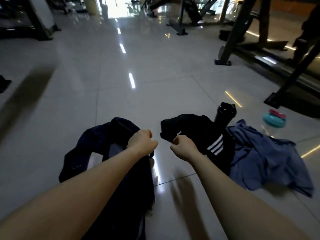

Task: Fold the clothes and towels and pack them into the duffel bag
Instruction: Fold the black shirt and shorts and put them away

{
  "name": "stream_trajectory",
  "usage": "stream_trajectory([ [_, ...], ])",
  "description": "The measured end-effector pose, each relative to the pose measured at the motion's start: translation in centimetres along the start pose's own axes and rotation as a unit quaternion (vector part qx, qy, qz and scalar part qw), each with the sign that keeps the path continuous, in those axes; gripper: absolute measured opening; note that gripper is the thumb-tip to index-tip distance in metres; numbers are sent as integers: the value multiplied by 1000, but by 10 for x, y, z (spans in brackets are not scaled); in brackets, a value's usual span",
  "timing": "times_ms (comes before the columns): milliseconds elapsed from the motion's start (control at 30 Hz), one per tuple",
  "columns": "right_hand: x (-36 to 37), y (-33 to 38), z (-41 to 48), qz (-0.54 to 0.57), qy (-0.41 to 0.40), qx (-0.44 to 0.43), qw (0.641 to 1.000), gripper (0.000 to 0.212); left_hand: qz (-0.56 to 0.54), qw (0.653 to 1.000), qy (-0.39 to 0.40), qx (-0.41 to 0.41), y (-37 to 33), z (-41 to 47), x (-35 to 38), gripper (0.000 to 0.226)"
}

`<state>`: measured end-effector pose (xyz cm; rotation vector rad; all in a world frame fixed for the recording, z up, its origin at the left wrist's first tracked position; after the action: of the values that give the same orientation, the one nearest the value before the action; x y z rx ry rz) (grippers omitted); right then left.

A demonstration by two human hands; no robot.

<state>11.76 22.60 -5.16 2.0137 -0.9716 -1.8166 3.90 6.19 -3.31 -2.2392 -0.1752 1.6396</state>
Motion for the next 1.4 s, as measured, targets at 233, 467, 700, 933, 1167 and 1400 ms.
stream_trajectory([
  [233, -31, -109, -14, -63, -32, 169, 983, 34, 57, 975, 143, 157, -52, 25, 91, 59],
  [467, 17, -176, -29, -73, 64, 216, 972, 95, 189, 935, 198, 226, -79, 38, 188, 96],
  [700, 20, -178, -27, -108, -10, 208, 972, 33, 235, 931, 142, 241, -91, 42, 191, 71],
  [933, -40, -144, -27, 127, -129, 237, 955, 25, -25, 961, 234, 146, -100, 18, 162, 89],
  [1167, -189, -29, -17, 376, -255, 122, 882, 26, -375, 877, 249, 167, -190, -16, 12, 52],
  [1400, -313, 128, -50, 317, -255, -45, 913, 33, -438, 853, 173, 225, -214, -42, -183, 27],
])
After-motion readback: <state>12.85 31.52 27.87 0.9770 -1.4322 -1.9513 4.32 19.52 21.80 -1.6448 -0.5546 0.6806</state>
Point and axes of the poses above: each hand's wrist, its own z-axis towards the middle knuckle, its own x-axis out of the palm, y = z × x, the point moved 3 cm from there along z, towards the middle knuckle, and after that the axes turned 9 degrees about -x, right-handed, at the moved point
